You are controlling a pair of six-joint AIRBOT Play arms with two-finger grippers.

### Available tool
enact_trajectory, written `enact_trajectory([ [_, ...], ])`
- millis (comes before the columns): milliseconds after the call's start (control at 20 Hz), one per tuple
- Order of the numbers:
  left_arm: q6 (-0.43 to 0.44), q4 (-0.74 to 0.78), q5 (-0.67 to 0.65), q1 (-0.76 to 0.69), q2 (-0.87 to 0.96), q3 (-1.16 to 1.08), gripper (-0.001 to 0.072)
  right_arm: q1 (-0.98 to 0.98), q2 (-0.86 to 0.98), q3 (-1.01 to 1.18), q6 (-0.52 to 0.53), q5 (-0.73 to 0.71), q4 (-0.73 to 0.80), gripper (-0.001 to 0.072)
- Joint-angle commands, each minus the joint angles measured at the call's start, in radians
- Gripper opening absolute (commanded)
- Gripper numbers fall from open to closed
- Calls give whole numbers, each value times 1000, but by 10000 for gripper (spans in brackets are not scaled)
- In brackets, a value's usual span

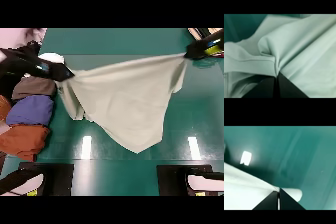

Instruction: Fold the shirts.

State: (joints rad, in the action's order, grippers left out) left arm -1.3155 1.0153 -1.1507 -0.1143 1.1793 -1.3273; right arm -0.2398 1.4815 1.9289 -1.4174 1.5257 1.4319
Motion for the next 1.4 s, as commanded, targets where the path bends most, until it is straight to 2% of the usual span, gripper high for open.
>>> enact_trajectory([
  [0,22,8,217,1,172,111,24,0,186,-37,14,-84,0,12],
  [150,22,2,363,1,257,106,24,1,275,-7,13,-162,-53,13],
  [250,21,2,401,1,273,105,30,1,320,31,13,-187,-95,13],
  [300,21,2,406,1,273,105,274,1,338,51,13,-189,-121,17],
  [350,11,4,398,1,273,101,504,1,353,69,13,-192,-144,136],
  [400,10,13,373,4,273,88,550,1,363,89,13,-190,-158,324],
  [450,10,20,327,15,272,63,551,1,363,100,12,-185,-158,345],
  [600,2,24,53,111,259,-50,550,16,303,76,14,-128,-158,345],
  [750,-22,42,-69,197,161,19,550,50,175,-88,16,-121,-159,344],
  [900,-90,45,-35,206,21,252,550,78,40,-293,19,-125,-206,344],
  [1000,-134,6,33,192,-66,441,550,80,-35,-406,23,-162,-240,344],
  [1150,-152,-108,122,156,-135,668,550,72,-119,-519,23,-218,-237,344],
  [1350,-154,-283,293,103,-136,821,550,71,-184,-607,23,-232,-237,344],
])
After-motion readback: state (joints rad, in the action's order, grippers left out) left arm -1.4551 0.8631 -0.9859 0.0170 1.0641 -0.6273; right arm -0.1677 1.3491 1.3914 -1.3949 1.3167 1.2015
